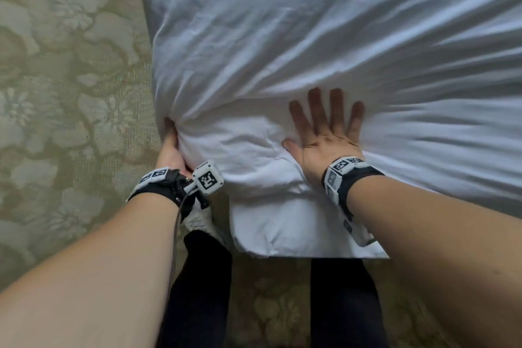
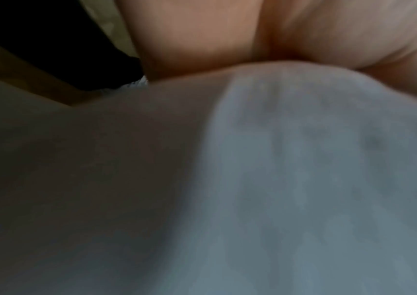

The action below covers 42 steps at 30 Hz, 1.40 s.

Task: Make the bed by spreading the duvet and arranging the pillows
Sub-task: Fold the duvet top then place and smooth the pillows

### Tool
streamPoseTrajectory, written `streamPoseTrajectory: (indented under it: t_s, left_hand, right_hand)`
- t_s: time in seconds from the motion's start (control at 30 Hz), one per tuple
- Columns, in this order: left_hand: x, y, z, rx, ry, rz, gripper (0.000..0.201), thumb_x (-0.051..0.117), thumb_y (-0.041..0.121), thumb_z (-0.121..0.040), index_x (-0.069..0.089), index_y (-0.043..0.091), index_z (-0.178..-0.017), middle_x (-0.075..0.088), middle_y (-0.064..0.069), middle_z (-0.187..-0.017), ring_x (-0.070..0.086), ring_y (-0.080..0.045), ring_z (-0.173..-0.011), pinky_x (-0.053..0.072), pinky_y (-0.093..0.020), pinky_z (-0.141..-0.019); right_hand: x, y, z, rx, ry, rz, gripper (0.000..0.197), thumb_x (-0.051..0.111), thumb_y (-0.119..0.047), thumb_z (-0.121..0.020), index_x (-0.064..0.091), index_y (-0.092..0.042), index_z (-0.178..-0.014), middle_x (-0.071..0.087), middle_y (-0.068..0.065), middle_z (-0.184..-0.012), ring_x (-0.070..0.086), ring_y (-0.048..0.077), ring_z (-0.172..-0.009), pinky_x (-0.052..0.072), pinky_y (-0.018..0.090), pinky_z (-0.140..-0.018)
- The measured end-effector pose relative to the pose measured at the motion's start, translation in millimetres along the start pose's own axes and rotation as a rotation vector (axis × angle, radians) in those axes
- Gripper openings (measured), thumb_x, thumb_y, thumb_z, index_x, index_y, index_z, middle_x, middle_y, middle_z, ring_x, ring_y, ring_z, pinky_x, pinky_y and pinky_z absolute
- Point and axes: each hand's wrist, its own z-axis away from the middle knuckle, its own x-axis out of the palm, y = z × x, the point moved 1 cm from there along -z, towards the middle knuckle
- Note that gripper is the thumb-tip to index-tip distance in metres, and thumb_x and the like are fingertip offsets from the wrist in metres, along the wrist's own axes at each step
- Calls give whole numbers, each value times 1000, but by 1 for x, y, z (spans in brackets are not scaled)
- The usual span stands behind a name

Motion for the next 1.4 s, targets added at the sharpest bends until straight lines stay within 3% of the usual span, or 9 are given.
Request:
streamPoseTrajectory:
  t_s: [0.33,0.47,0.6,0.73,0.9,1.03,1.13,1.3,1.4]
  left_hand:
    - [-18,53,86,28,-77,130,72,94,40,-60,72,18,-125,75,-11,-119,71,-40,-109,47,-72,-96]
    - [14,94,161,52,-147,-73,27,85,20,-70,82,14,-96,77,-14,-111,73,-37,-100,53,-64,-94]
    - [61,121,240,92,-301,-223,21,77,17,-79,79,9,-99,75,-21,-110,73,-39,-98,56,-59,-93]
    - [114,124,307,223,-404,-385,42,86,19,-71,77,-1,-106,74,-28,-105,74,-43,-92,58,-61,-86]
    - [179,111,372,438,-548,-484,48,91,21,-63,77,1,-104,77,-20,-97,75,-34,-85,60,-44,-80]
    - [234,93,421,651,-736,-573,16,79,-1,-83,73,4,-97,78,2,-79,74,-14,-81,56,-20,-72]
    - [277,73,449,790,-818,-684,16,80,5,-84,74,9,-98,79,0,-91,73,-10,-86,54,-21,-77]
    - [346,23,493,944,-844,-850,9,78,6,-88,73,11,-93,76,8,-81,71,0,-75,53,-17,-72]
    - [401,-25,505,1015,-806,-951,16,82,16,-83,75,9,-95,77,-1,-87,72,-6,-77,57,-24,-73]
  right_hand:
    - [-64,-35,23,248,-286,-91,75,23,-66,-95,-15,-43,-156,-27,-2,-165,-24,36,-151,-11,63,-118]
    - [-144,-64,45,241,-440,-428,89,53,-50,-80,17,-22,-156,20,18,-162,26,42,-146,26,53,-120]
    - [-255,-72,78,244,-150,-818,69,62,-27,-93,34,-13,-154,40,11,-156,42,30,-140,36,34,-112]
    - [-351,-68,99,216,88,-1166,79,56,-55,-97,25,-18,-159,31,7,-162,30,26,-149,26,38,-119]
    - [-422,-33,142,137,171,-1238,95,65,-57,-90,15,-20,-161,28,1,-162,31,21,-148,28,36,-115]
    - [-452,18,183,157,273,-1350,55,73,-43,-90,45,-26,-134,64,-6,-116,66,14,-102,54,16,-71]
    - [-469,60,212,127,341,-1485,41,66,-29,-96,48,-22,-133,67,-1,-109,65,7,-83,50,14,-48]
    - [-464,148,232,148,296,-1642,52,71,-52,-87,52,-35,-132,67,2,-122,70,24,-100,62,47,-75]
    - [-449,217,245,136,302,-1733,43,62,-52,-92,55,-31,-130,67,-1,-114,69,23,-94,60,44,-74]
